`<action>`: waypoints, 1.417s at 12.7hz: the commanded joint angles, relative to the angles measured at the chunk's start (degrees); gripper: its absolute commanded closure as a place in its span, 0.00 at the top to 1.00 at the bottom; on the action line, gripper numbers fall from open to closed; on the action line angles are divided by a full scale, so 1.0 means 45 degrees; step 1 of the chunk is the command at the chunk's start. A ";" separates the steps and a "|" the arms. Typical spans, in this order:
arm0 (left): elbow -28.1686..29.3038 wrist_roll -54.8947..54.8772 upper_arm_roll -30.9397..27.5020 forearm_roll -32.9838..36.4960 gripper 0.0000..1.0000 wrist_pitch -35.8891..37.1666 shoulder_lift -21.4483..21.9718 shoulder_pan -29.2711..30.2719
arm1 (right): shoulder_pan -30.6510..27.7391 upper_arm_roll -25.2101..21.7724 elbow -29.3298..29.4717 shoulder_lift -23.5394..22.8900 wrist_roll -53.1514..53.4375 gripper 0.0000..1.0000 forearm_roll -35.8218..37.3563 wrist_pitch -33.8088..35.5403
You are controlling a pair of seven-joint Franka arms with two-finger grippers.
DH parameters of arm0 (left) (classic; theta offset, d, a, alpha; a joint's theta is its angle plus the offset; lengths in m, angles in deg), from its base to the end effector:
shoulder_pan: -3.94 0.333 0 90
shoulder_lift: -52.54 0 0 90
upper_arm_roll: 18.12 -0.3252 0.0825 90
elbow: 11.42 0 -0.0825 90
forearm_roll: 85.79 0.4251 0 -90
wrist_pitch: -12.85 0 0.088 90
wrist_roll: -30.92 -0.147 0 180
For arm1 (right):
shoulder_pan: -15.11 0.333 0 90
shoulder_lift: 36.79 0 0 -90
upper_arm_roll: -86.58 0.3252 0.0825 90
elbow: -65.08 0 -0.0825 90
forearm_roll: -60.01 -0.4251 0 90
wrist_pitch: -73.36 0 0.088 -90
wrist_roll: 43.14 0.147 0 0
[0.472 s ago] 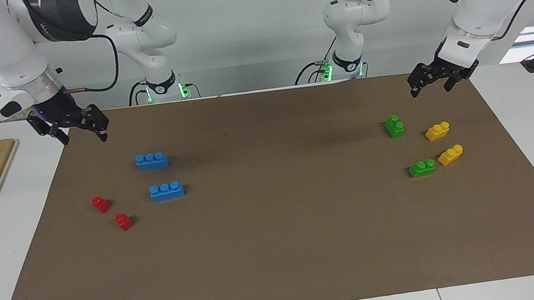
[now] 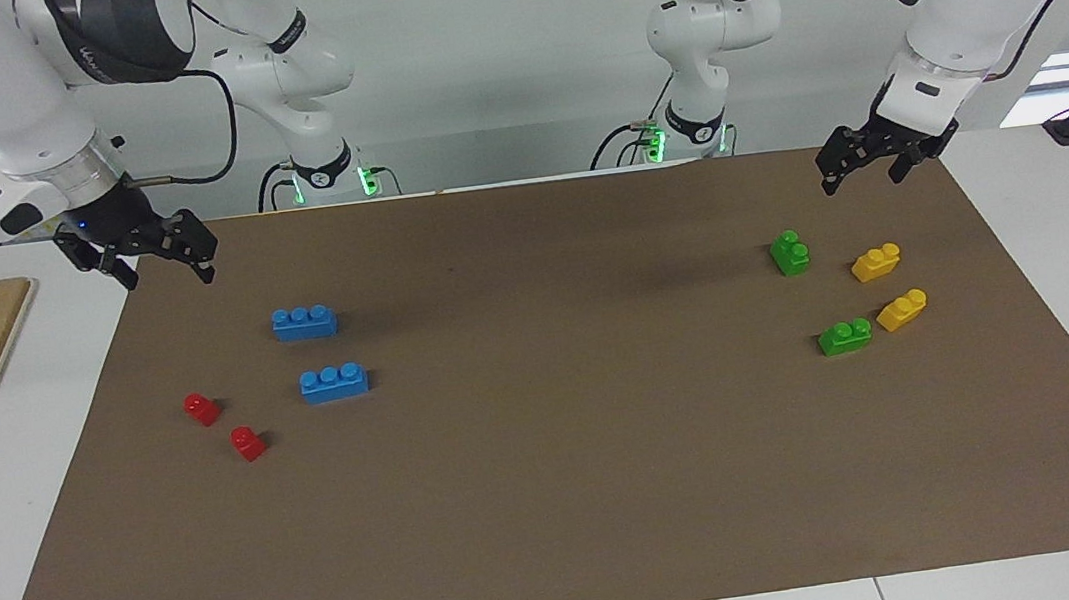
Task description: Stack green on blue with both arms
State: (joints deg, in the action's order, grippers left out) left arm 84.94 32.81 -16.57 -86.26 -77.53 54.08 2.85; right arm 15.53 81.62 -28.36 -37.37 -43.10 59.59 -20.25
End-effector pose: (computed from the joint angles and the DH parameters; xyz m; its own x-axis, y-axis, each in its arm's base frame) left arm 0.5799 -0.0281 0.5534 0.9969 -0.0128 -0.0776 -0.0125 -0.9999 0.0049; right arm 0.6008 -0.0465 0.5622 0.9967 -0.0803 -0.0071 -0.0804 -0.9967 -0.0064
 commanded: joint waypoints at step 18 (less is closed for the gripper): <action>0.1359 0.0419 -0.0011 0.0242 1.00 -0.0365 0.1103 0.0244 | -0.0093 0.0067 -0.1071 -0.0182 0.8281 0.97 -0.0957 -0.0937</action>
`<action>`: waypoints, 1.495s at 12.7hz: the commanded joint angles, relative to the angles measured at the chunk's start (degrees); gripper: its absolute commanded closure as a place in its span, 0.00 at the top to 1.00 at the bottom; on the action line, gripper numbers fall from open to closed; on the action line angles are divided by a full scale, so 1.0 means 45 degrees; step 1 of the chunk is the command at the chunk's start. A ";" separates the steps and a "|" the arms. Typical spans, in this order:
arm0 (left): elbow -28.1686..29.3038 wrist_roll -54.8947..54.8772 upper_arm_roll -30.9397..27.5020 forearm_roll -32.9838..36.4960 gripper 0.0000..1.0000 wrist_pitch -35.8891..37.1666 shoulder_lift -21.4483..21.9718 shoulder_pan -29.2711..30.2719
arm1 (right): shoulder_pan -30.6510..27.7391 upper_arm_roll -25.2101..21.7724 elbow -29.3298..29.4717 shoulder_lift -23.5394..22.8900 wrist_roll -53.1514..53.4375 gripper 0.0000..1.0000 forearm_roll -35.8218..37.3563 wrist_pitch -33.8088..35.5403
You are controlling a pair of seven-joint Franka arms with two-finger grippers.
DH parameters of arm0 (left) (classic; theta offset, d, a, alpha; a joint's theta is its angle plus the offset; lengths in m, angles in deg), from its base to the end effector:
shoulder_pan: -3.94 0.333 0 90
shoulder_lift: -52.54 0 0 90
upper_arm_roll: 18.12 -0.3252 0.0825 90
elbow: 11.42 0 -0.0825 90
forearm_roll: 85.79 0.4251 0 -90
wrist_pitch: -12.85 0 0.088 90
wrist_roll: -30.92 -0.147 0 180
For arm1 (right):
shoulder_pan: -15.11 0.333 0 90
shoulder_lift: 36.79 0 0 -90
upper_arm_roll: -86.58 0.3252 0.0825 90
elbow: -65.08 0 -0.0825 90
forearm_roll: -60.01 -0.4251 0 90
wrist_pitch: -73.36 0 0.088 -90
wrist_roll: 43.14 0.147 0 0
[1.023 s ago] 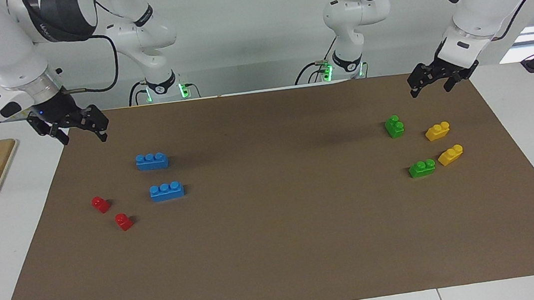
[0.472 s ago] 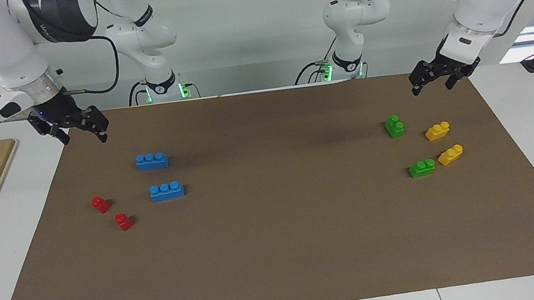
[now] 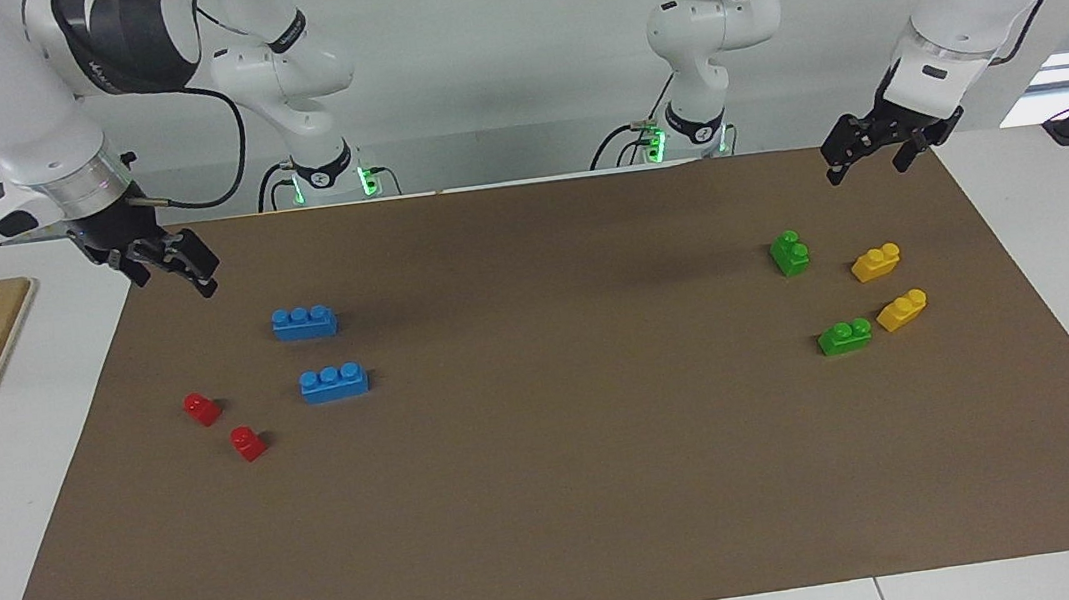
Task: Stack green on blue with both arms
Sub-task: 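Reach the left gripper to the green brick while the right gripper reaches the blue brick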
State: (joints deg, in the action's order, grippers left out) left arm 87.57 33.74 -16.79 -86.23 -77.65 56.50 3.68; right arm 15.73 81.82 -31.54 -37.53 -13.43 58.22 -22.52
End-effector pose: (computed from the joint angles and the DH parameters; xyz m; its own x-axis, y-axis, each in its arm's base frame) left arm 0.5664 -0.0172 0.5545 0.9966 0.0218 -0.0792 0.0220 -0.9998 0.0022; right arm 0.6018 -0.0390 0.5353 0.8280 -0.5594 -0.0373 -0.5602 -0.8283 -0.0132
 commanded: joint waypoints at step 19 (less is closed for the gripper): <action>0.7239 0.0234 0.0057 0.0235 1.00 -0.5359 0.1229 0.1230 | -0.0939 0.0024 -0.1514 -0.3839 0.7383 0.95 -0.5754 -0.1917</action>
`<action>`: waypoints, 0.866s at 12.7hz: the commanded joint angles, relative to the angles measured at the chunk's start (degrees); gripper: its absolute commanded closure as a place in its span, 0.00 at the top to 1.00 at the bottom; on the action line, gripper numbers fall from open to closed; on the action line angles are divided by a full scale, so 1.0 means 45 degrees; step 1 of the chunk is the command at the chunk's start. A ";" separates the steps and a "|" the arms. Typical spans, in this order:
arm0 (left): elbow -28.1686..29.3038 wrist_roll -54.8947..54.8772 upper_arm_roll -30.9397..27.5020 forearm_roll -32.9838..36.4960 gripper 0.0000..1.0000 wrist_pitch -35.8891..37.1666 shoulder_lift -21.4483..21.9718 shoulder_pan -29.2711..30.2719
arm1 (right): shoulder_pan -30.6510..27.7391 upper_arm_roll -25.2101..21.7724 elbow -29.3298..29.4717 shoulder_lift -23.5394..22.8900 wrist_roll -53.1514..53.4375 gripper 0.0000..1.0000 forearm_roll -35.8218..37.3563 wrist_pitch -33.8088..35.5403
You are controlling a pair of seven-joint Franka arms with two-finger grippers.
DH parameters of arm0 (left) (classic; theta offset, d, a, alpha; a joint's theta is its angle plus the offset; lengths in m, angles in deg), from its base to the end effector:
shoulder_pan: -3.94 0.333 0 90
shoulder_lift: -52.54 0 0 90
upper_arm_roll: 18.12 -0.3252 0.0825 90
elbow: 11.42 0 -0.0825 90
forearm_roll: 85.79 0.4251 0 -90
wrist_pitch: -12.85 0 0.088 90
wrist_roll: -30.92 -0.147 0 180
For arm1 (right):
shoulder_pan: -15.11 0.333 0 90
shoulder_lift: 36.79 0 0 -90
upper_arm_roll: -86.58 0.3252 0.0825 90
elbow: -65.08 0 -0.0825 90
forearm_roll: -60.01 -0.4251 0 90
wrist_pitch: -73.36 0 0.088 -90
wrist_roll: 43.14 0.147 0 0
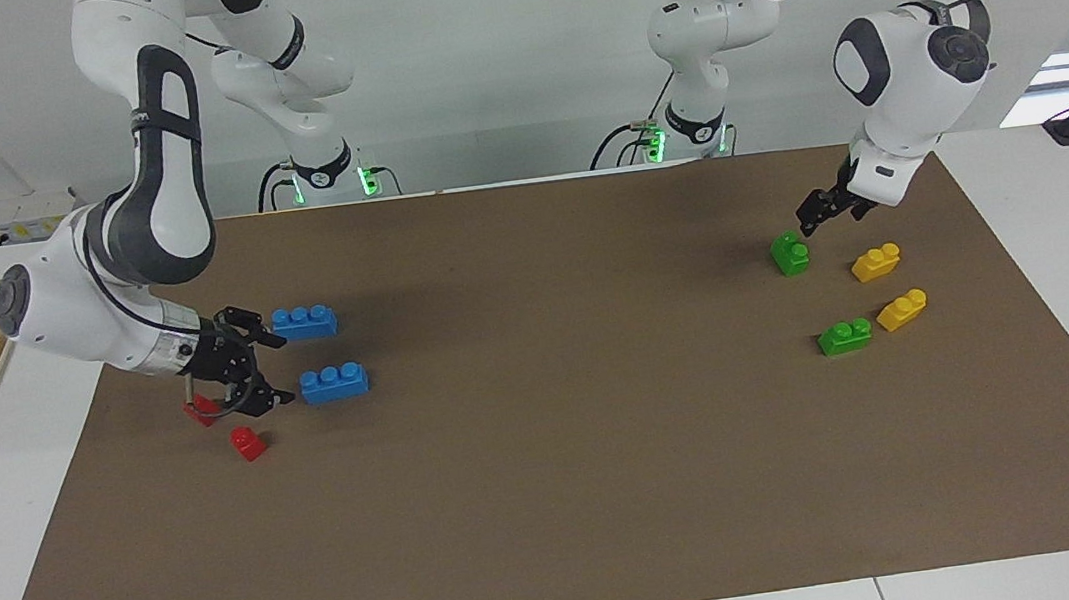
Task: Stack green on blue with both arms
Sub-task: 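Reach the left gripper to the green brick while the right gripper reaches the blue brick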
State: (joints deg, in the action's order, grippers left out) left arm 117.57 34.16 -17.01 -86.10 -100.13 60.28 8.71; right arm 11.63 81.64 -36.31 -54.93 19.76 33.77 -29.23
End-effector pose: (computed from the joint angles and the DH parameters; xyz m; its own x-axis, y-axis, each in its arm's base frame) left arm 0.5091 0.0320 0.3582 0.9821 0.1221 -0.1437 0.1225 -0.9924 -0.0061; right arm 0.6392 -0.0366 0.3227 0.1133 -0.8801 -0.4611 -0.9771 -0.1829 0.1091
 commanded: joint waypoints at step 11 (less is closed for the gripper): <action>0.2723 0.0824 0.0164 0.0207 1.00 -0.3507 -0.0077 -0.0160 | 0.0011 0.0064 -0.1979 0.0007 -0.0444 0.96 -0.0965 -0.2105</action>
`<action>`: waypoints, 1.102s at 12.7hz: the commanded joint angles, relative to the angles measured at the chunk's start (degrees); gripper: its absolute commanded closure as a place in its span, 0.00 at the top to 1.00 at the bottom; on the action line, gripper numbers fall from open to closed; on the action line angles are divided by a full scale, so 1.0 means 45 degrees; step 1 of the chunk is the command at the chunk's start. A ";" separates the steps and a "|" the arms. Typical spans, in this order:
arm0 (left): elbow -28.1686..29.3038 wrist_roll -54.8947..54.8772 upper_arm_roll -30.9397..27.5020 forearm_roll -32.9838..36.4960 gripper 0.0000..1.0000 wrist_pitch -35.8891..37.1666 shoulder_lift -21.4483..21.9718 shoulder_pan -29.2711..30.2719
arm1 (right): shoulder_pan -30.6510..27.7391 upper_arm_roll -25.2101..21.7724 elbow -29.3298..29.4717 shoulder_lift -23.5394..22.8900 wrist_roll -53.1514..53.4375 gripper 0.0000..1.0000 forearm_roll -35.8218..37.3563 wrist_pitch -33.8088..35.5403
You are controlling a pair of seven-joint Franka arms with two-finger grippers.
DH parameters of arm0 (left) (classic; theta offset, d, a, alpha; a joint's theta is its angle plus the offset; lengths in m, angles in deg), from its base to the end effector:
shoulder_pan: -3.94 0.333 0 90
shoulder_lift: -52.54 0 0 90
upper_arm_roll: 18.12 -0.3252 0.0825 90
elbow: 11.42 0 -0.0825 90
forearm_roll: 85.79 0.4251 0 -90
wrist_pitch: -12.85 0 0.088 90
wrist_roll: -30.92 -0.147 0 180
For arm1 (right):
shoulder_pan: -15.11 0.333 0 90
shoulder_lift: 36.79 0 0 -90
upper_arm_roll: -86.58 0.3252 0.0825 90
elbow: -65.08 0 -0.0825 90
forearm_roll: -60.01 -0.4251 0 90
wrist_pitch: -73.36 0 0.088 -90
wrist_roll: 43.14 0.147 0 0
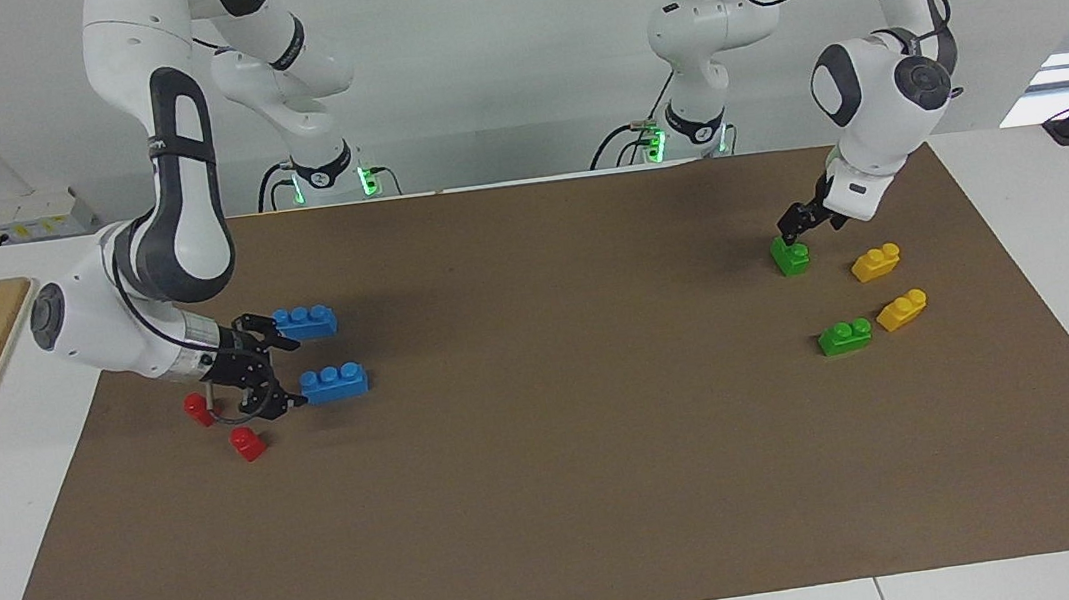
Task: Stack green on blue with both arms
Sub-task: 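Reach the left gripper to the green brick while the right gripper reaches the blue brick, then grasp the green brick with the left gripper while the right gripper grasps the blue brick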
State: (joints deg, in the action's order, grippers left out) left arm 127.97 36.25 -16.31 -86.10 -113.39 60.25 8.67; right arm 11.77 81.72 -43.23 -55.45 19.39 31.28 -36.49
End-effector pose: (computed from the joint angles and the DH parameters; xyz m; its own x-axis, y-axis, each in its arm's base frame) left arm 0.4835 0.0246 0.2906 0.9846 0.1471 -0.0944 0.1469 -0.9891 -0.0090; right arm 0.6214 -0.0359 0.2685 0.0519 -0.8820 -0.4684 -0.9854 -0.1215 0.1196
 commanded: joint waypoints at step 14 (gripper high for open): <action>0.0549 0.0319 -0.0011 0.0187 0.97 -0.1323 -0.0794 -0.0620 | 0.0214 0.0066 -0.1535 0.0084 -0.0615 0.96 -0.1037 -0.2426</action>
State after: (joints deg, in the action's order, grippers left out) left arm 129.51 36.50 -15.92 -86.10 -118.04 56.44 6.65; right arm 12.76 81.89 -48.68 -55.48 19.23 28.52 -45.58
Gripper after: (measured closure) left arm 0.004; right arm 0.004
